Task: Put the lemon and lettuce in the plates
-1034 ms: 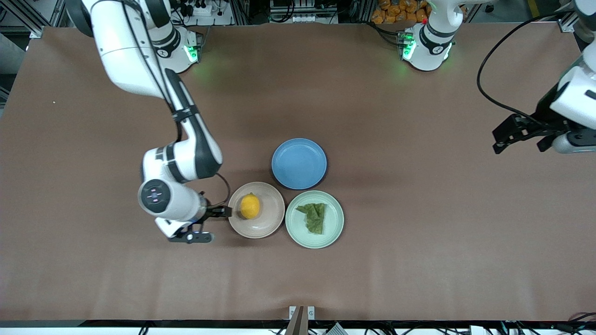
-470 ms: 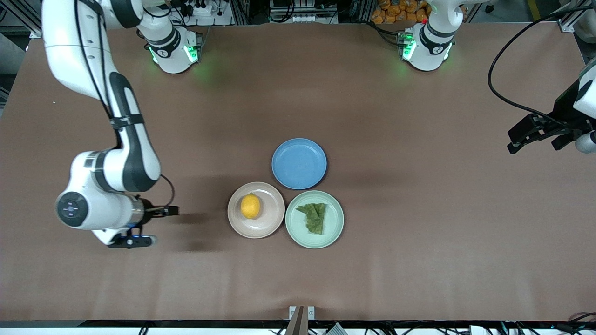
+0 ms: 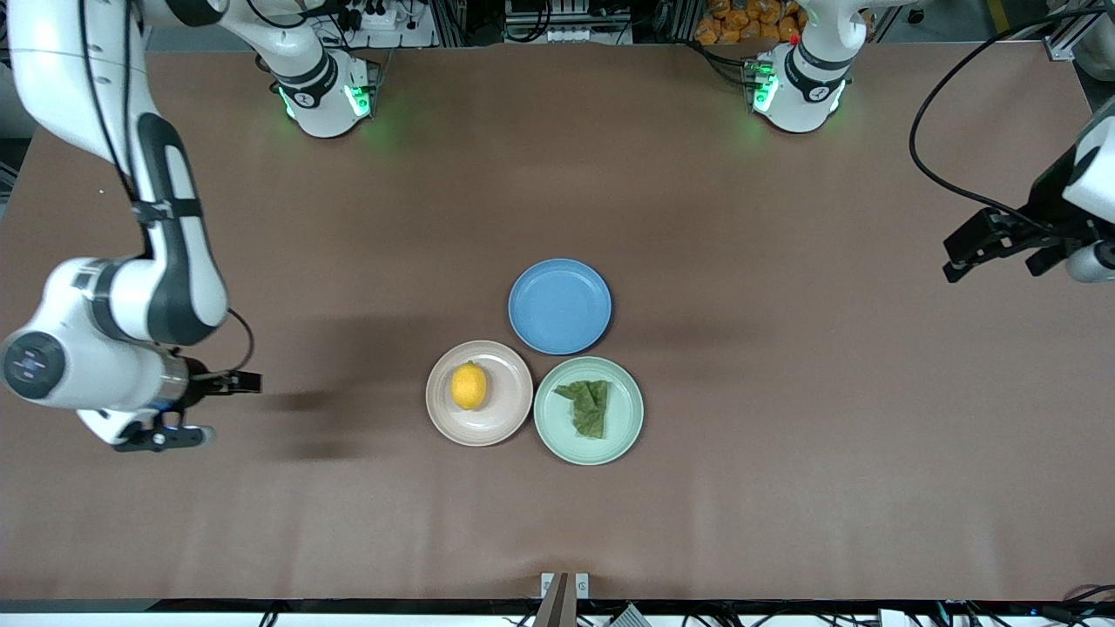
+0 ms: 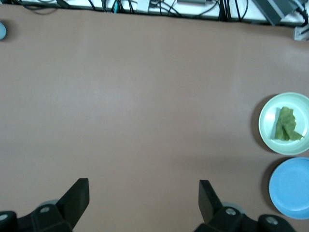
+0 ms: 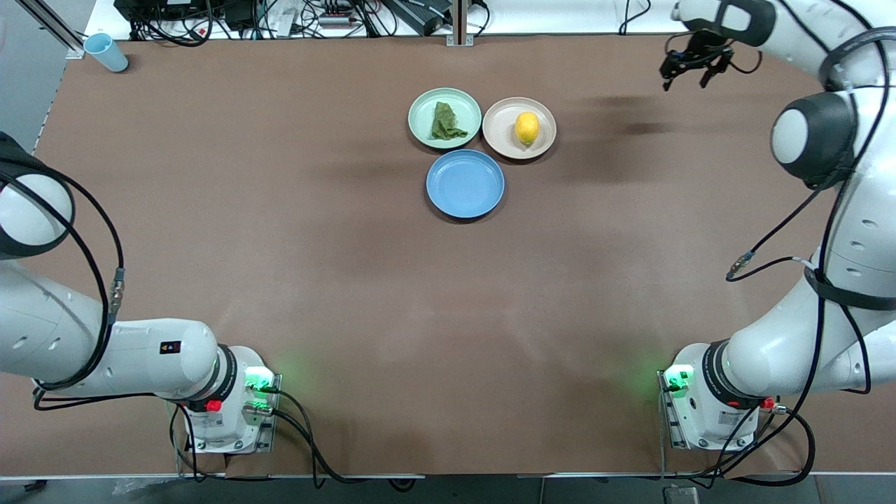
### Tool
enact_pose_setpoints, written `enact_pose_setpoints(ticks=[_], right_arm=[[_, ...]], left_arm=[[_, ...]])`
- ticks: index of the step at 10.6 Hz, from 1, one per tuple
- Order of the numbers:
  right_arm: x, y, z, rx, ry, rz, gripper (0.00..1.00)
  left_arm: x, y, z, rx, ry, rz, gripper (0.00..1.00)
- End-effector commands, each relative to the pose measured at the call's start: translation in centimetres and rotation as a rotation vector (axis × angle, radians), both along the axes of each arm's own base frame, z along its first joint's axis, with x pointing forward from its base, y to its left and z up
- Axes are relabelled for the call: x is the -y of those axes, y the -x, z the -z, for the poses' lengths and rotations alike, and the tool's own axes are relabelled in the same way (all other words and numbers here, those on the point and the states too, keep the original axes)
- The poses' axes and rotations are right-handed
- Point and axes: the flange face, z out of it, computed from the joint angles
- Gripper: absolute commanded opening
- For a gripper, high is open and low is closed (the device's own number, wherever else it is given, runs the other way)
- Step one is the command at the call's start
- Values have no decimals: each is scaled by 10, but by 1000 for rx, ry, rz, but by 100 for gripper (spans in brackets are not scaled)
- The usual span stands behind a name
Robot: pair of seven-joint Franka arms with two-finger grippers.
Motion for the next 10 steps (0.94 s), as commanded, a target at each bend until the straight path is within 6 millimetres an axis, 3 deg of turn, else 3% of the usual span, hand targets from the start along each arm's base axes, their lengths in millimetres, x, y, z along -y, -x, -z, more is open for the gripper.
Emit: enact_pose_setpoints(ticks=[1,4,10], right_arm=[[36,36,-42,38,13,0,100],[46,55,-81,61,-5,14,100],[40,105,-194,48,-15,22,100]], left_arm=[[5,11,-4,-42,-5,29,100],[5,12,-2,-54,-8,32,100],[21,21,-2,-98,-14,59,100]])
